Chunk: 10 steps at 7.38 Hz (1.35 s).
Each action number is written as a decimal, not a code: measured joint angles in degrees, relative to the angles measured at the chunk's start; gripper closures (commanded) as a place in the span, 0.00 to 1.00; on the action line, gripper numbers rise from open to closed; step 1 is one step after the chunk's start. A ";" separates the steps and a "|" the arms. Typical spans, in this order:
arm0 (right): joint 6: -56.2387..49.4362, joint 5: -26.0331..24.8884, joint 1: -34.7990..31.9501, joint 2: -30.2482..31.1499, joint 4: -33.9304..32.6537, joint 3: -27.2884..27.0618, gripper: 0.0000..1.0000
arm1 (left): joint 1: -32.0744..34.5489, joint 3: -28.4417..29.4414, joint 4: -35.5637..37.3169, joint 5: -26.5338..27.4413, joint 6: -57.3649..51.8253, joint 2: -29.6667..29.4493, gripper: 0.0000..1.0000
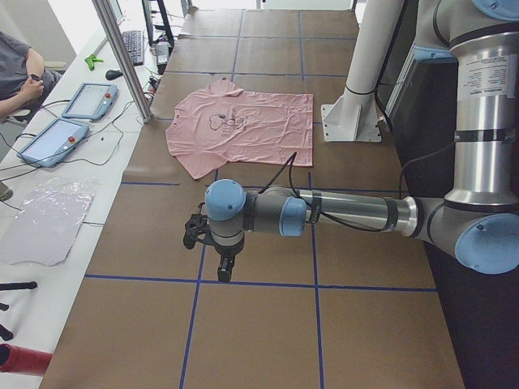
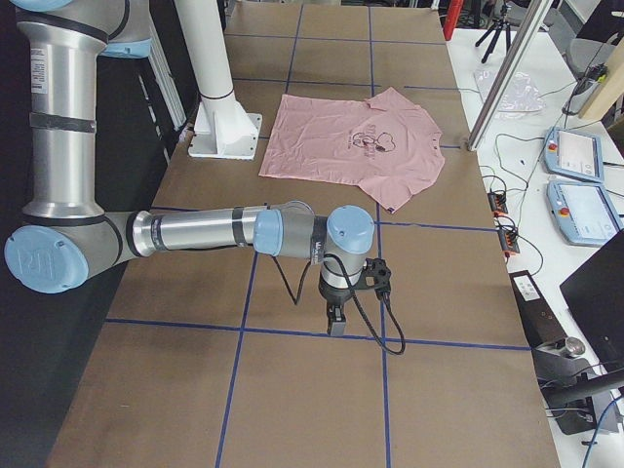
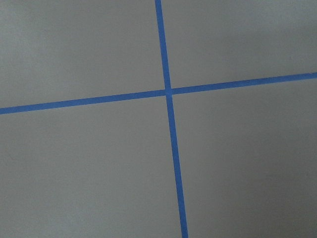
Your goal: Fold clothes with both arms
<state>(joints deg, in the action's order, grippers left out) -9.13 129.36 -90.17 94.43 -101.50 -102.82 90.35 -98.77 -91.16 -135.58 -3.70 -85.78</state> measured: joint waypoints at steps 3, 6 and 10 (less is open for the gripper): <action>0.84 0.01 0.19 -0.75 8.91 -0.73 0.00 | 0.00 0.18 -7.91 -0.07 0.16 0.14 0.00; 2.67 1.05 0.52 -6.43 20.26 3.94 0.00 | -0.05 1.02 -23.60 0.24 0.38 -1.68 0.00; 9.69 7.56 2.04 -14.85 23.83 8.67 0.00 | -0.30 8.94 -39.80 -0.11 4.90 -11.49 0.00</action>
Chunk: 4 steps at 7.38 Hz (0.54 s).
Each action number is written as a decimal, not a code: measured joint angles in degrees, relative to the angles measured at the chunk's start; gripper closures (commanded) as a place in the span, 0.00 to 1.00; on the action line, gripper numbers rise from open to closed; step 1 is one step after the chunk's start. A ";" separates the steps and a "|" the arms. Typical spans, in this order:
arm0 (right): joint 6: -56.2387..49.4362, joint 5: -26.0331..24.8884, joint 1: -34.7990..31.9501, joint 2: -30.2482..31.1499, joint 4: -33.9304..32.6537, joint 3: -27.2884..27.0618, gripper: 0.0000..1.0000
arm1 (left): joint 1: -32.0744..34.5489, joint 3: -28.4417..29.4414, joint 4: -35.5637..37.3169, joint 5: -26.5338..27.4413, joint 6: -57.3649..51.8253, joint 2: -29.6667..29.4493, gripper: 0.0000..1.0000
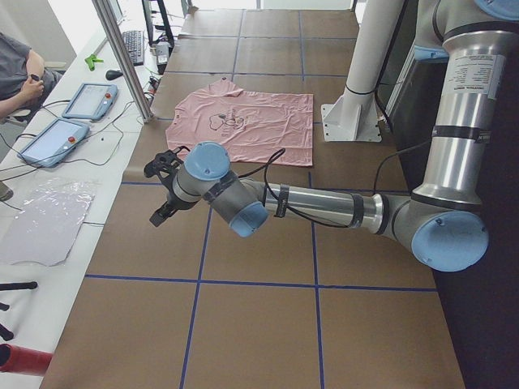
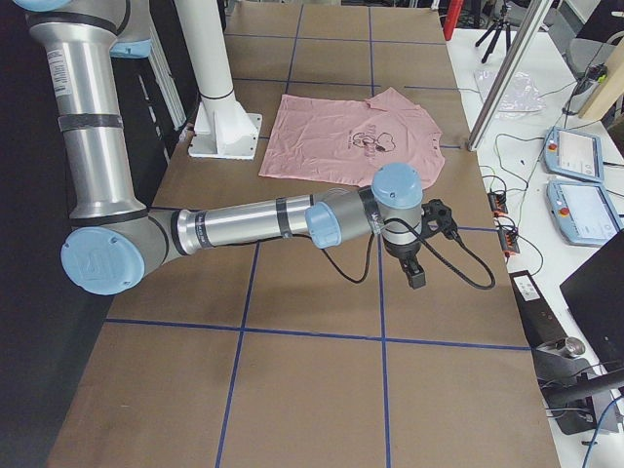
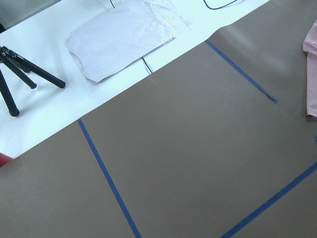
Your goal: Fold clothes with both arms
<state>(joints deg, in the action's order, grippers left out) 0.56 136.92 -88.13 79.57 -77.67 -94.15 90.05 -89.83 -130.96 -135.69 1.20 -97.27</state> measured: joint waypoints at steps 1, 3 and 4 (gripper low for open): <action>7.98 0.18 2.96 -2.45 1.55 -0.19 0.00 | -0.69 0.29 -2.30 0.01 2.28 -0.61 0.00; 27.13 -4.76 12.34 -5.35 9.60 0.22 0.13 | -3.44 0.72 -5.88 0.15 7.49 -0.59 0.00; 36.37 -11.34 18.32 -6.42 14.21 0.81 0.25 | -4.42 0.74 -6.29 0.21 8.66 -0.57 0.00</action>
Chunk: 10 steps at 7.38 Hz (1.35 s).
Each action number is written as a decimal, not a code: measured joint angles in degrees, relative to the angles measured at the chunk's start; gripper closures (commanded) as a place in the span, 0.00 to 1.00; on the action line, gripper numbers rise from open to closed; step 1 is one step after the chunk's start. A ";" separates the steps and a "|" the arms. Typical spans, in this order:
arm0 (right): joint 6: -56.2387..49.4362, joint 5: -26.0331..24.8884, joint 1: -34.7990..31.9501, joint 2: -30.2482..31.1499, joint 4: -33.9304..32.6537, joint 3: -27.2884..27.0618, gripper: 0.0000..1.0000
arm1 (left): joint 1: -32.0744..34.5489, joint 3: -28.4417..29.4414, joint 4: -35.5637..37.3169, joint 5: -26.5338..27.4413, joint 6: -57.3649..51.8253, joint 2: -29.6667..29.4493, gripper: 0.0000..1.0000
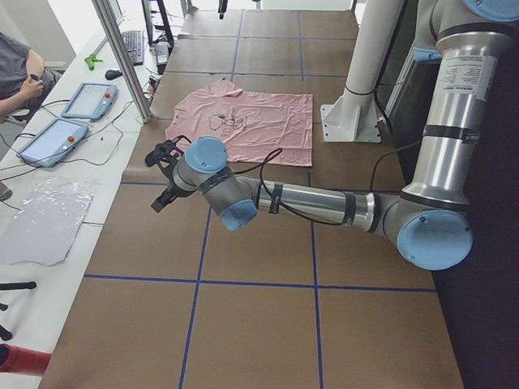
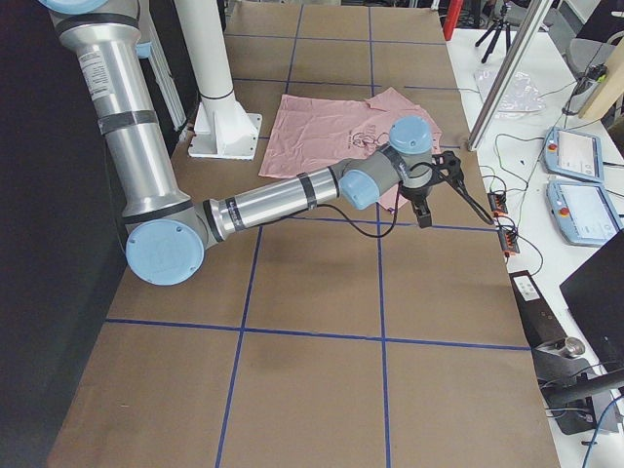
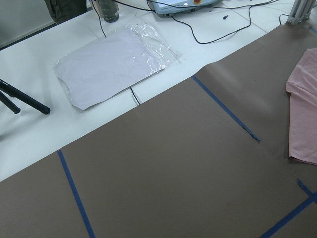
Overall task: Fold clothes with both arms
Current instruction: 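Move the right gripper in over the shirt shoulder nearest it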
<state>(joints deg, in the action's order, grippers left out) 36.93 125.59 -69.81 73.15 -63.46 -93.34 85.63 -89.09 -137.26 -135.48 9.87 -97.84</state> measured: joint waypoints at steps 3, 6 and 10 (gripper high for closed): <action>13.62 -13.57 11.96 -4.44 4.41 5.12 0.39 | -0.95 -0.24 -0.22 -0.03 0.66 0.01 0.00; 19.56 -22.36 20.65 -5.84 5.92 7.64 0.39 | -1.04 -0.29 -0.29 -0.04 0.70 0.01 0.00; 22.10 -26.33 23.95 -6.10 14.34 15.20 0.41 | -1.08 -0.28 -0.36 -0.04 0.68 0.01 0.00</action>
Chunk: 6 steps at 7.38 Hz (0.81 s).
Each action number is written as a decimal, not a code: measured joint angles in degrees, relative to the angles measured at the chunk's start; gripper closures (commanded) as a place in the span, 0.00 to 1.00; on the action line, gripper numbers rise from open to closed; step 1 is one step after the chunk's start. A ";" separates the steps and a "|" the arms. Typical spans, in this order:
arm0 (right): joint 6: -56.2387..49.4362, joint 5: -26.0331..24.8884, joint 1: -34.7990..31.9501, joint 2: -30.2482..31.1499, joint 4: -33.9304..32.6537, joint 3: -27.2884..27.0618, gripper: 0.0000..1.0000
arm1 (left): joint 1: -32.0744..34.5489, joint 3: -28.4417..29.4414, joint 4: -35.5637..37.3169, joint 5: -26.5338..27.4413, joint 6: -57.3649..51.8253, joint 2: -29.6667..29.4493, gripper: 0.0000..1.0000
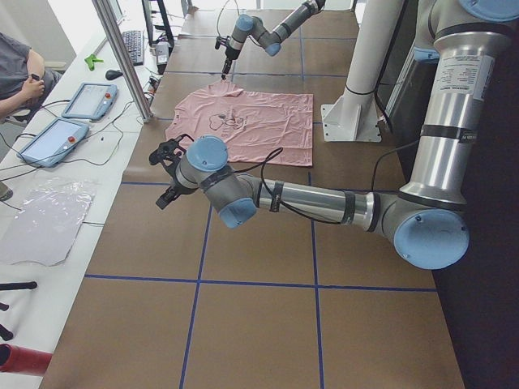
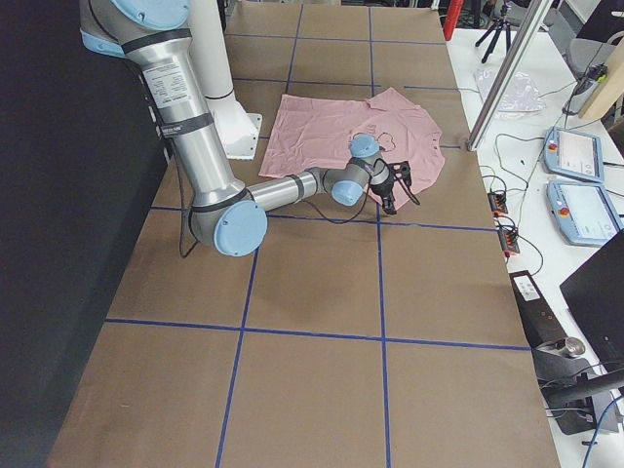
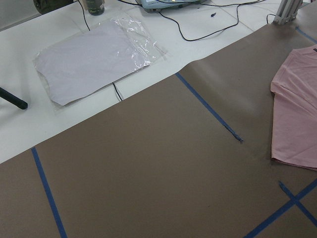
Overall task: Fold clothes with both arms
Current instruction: 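Move the right gripper in over the shirt shoulder nearest it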
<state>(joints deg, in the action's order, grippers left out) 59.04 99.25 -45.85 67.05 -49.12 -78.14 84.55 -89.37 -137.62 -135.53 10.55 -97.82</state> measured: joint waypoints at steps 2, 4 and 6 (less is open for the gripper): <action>0.10 -0.20 0.29 -0.06 1.30 1.31 0.43 | 0.00 -0.01 -0.01 0.00 -0.05 0.00 0.00; 0.37 -0.27 0.45 -0.31 1.46 1.49 0.45 | 0.00 -0.02 -0.01 0.00 -0.08 0.00 0.00; 1.07 -0.29 0.55 -0.76 1.48 1.57 0.58 | 0.00 -0.02 -0.01 0.00 -0.14 0.00 0.00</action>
<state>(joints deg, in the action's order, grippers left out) 60.11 98.97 -45.30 66.29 -47.64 -76.57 84.55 -89.38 -137.64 -135.53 10.40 -97.82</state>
